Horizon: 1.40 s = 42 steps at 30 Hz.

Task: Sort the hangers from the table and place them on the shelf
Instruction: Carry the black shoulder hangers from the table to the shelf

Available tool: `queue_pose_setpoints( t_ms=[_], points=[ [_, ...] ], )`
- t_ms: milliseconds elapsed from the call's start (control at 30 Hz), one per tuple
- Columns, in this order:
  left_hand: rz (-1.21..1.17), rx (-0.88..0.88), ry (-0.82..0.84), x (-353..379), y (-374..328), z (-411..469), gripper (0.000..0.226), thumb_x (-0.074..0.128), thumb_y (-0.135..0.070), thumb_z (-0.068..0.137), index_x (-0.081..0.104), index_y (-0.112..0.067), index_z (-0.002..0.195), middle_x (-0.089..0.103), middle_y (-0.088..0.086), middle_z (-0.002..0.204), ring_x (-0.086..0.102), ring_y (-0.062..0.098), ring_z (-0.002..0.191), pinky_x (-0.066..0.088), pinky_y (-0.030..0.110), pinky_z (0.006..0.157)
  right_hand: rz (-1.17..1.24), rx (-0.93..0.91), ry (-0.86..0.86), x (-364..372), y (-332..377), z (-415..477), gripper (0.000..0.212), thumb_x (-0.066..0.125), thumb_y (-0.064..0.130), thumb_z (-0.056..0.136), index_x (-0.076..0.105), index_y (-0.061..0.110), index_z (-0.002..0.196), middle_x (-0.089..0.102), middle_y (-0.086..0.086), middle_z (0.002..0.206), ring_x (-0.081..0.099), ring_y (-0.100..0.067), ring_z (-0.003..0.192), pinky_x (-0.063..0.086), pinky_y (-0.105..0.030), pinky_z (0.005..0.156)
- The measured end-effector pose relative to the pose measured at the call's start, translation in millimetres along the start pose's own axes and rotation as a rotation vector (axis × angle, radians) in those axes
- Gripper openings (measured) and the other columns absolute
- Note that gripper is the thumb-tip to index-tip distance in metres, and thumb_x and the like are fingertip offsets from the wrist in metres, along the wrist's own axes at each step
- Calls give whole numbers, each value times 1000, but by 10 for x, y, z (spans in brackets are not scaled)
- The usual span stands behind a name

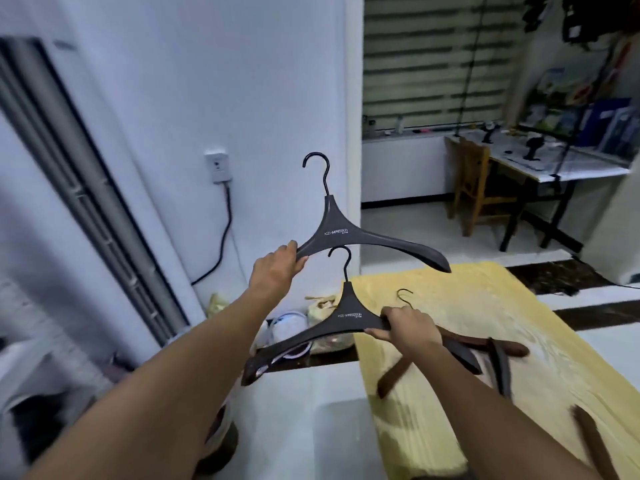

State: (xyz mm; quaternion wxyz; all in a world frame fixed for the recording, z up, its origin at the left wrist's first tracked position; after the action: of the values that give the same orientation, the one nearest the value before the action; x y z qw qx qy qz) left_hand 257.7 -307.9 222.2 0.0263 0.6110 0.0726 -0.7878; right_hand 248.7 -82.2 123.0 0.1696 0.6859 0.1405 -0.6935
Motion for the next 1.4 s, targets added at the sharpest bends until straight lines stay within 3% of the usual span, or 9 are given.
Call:
queue_pose_setpoints(
  t_ms=[267, 433, 800, 1167, 1300, 1400],
  points=[
    [62, -209, -9, -334, 1075, -639, 37, 32, -42, 99, 44, -7, 106, 61, 15, 104, 60, 37, 95, 44, 42, 73, 32, -158, -24, -64, 994, 96, 55, 49, 66, 85, 57, 17, 108, 65, -6, 106, 61, -27, 100, 40, -32, 70],
    [108, -285, -31, -590, 1588, -1075, 37, 31, -41, 100, 44, -7, 107, 61, 14, 106, 60, 36, 97, 38, 38, 69, 77, -255, -58, -161, 1608, 33, 51, 51, 65, 84, 60, 19, 104, 65, -5, 105, 60, -27, 101, 40, -32, 70],
    [93, -452, -69, -1031, 2559, -2337, 36, 34, -40, 99, 44, -6, 104, 62, 19, 103, 60, 39, 94, 43, 43, 73, 44, -492, -45, -268, 2985, -463, 52, 49, 66, 85, 59, 17, 100, 66, -10, 98, 63, -30, 96, 40, -33, 68],
    [106, -732, -61, -1286, 3624, -3941, 37, 35, -41, 99, 45, -6, 106, 60, 18, 109, 57, 37, 103, 43, 42, 78, -52, -745, -23, -295, 4361, -790, 55, 50, 67, 83, 61, 19, 105, 65, -9, 100, 62, -29, 95, 46, -35, 73],
    [144, -866, -62, -1393, 4022, -4562, 34, 32, -41, 99, 42, -11, 111, 63, 15, 106, 60, 37, 97, 43, 38, 71, -70, -840, -4, -266, 4859, -899, 55, 49, 67, 83, 59, 16, 102, 54, -5, 86, 62, -29, 91, 48, -34, 73],
    [134, -967, -64, -1439, 4288, -4936, 36, 30, -43, 99, 43, -11, 112, 62, 14, 106, 60, 36, 94, 46, 38, 72, -82, -906, -7, -184, 5214, -946, 55, 49, 67, 83, 59, 17, 103, 65, -6, 90, 63, -28, 90, 47, -34, 69]
  ],
)
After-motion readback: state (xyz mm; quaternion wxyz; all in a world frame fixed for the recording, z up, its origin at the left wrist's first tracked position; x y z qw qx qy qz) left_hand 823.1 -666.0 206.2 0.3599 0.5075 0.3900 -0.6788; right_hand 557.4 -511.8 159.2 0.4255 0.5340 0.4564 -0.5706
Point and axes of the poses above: each hand's wrist, its own z-axis towards the middle knuckle, its own x-axis out of the palm, y = z × x, the point moved 8 cm from there along z, towards the middle knuckle
